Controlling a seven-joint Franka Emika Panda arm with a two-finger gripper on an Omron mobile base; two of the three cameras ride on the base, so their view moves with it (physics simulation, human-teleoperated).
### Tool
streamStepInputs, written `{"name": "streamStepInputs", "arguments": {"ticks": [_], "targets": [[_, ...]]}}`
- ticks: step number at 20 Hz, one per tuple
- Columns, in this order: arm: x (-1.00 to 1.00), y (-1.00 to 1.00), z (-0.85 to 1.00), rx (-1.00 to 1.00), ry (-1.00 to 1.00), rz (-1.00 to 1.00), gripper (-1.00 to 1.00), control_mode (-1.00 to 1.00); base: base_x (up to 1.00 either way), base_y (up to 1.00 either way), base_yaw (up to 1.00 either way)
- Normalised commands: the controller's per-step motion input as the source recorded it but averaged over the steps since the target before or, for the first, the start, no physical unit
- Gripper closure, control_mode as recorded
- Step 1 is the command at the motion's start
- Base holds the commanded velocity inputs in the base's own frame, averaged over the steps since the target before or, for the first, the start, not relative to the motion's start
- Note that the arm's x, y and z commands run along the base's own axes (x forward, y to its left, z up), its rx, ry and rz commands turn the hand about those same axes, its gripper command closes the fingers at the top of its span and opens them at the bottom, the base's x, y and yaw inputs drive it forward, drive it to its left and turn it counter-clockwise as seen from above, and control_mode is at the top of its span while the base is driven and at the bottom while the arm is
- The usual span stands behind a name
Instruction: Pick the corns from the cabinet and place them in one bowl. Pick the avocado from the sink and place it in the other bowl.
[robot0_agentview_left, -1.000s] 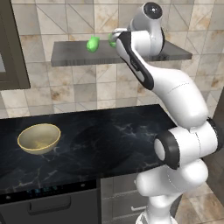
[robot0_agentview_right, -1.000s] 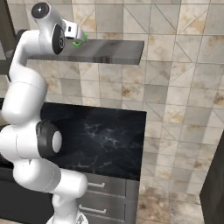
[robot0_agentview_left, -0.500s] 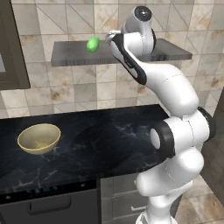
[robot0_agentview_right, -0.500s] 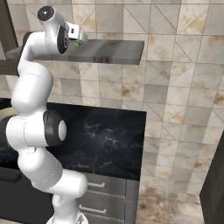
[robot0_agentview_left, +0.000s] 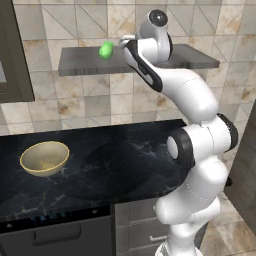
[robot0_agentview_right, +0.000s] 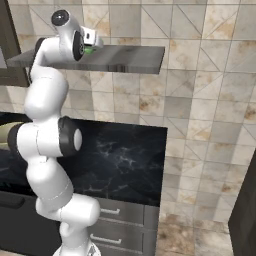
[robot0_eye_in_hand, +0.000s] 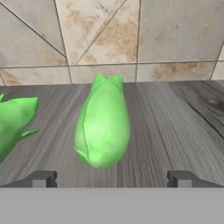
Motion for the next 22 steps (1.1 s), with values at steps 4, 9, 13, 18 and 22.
{"name": "streamStepInputs", "arguments": {"ticks": [4, 9, 13, 18, 22], "targets": [[0.28, 0.02, 0.00, 0.00, 0.01, 0.00, -1.00, -1.00, 0.00, 0.00, 0.00], [0.32, 0.00, -0.01, 0.00, 0.03, 0.01, -1.00, -1.00, 0.00, 0.00, 0.00], [0.27, 0.05, -0.09, 0.00, 0.03, 0.00, -1.00, -1.00, 0.00, 0.00, 0.00], [0.29, 0.08, -0.07, 0.00, 0.01, 0.00, -1.00, -1.00, 0.00, 0.00, 0.00], [0.18, 0.13, -0.09, 0.00, 0.03, 0.00, 1.00, -1.00, 0.00, 0.00, 0.00]]}}
